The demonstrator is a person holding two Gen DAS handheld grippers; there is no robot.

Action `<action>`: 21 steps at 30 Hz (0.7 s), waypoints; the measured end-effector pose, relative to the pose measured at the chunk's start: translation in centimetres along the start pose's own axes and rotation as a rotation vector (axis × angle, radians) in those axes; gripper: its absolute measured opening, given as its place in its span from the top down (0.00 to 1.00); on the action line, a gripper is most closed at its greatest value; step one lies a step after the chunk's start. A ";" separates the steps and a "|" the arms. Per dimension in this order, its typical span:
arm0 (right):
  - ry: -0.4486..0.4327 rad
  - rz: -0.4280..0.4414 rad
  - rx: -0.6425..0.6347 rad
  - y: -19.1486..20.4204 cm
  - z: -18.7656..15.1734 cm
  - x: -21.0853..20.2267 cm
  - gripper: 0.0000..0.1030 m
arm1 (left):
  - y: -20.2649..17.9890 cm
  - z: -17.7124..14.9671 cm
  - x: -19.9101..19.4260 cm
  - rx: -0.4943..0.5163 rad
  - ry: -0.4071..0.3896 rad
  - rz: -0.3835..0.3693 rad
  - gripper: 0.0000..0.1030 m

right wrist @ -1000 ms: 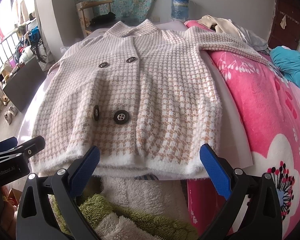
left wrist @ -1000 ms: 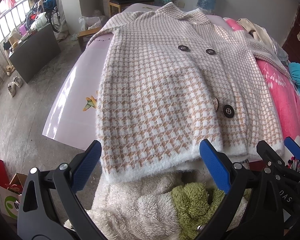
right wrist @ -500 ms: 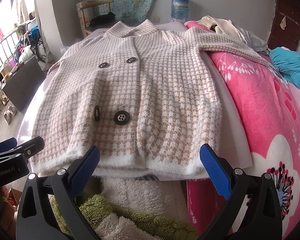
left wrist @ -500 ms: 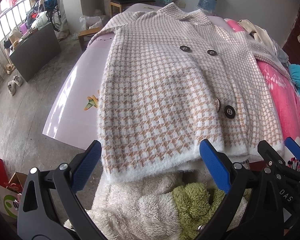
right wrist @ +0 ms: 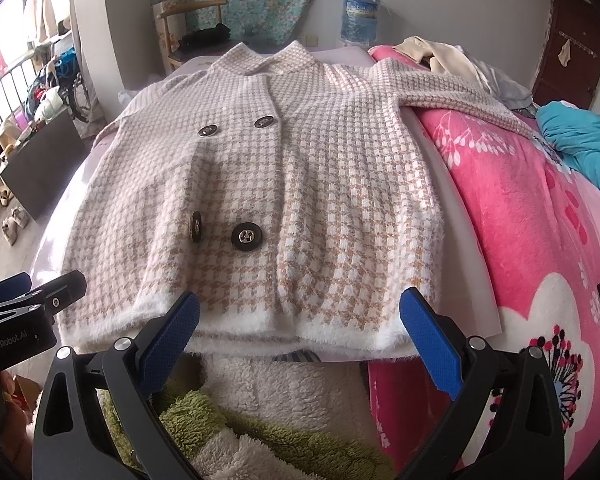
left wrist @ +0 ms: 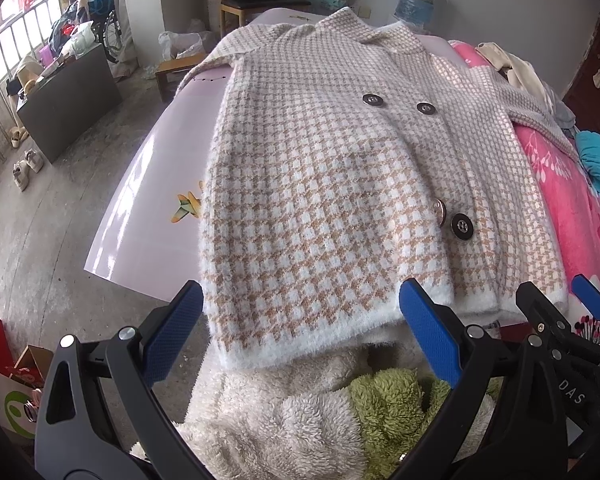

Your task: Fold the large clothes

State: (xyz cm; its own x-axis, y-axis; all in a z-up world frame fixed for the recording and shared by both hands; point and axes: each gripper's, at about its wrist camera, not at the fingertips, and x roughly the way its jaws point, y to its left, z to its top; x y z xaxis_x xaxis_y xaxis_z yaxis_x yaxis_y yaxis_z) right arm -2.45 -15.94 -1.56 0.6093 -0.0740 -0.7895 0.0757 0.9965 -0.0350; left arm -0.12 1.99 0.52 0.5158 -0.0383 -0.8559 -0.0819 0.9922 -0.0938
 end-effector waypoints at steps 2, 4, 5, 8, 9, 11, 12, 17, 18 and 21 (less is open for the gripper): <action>-0.004 -0.007 -0.006 0.1 0.0 0.0 0.05 | 0.0 0.0 0.0 0.000 -0.001 0.000 0.08; -0.006 -0.012 -0.012 0.3 0.1 0.0 0.05 | 0.1 0.0 0.1 -0.002 -0.003 -0.002 0.08; -0.005 -0.013 -0.014 0.3 0.2 0.1 0.05 | 0.1 0.0 0.2 -0.002 -0.003 -0.002 0.08; -0.005 -0.019 -0.023 0.5 0.4 0.3 0.05 | 0.1 0.1 0.3 0.000 -0.008 0.000 0.08; -0.005 -0.020 -0.025 0.6 0.4 0.4 0.05 | 0.1 0.2 0.4 0.002 -0.008 0.001 0.08; -0.001 -0.021 -0.029 0.7 0.7 0.6 0.05 | 0.1 0.3 0.6 0.004 -0.005 0.001 0.08; 0.001 -0.022 -0.031 0.8 0.9 0.8 0.05 | 0.0 0.5 0.8 0.007 -0.003 0.002 0.08; 0.009 0.011 -0.025 0.8 2.2 1.5 0.05 | -0.1 1.7 1.6 0.015 0.004 0.004 0.08; 0.010 0.024 -0.021 0.8 2.6 1.7 0.05 | -0.1 2.1 1.7 0.019 0.002 0.005 0.08; 0.005 0.029 -0.031 1.2 3.9 1.9 0.05 | -0.4 3.3 2.1 0.041 -0.001 -0.010 0.08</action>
State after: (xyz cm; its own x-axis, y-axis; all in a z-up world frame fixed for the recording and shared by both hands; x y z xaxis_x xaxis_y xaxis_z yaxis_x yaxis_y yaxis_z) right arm 1.88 -15.01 -0.70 0.6065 -0.0450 -0.7938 0.0336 0.9990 -0.0309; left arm 3.83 1.94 0.41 0.5170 -0.0481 -0.8546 -0.0420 0.9958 -0.0815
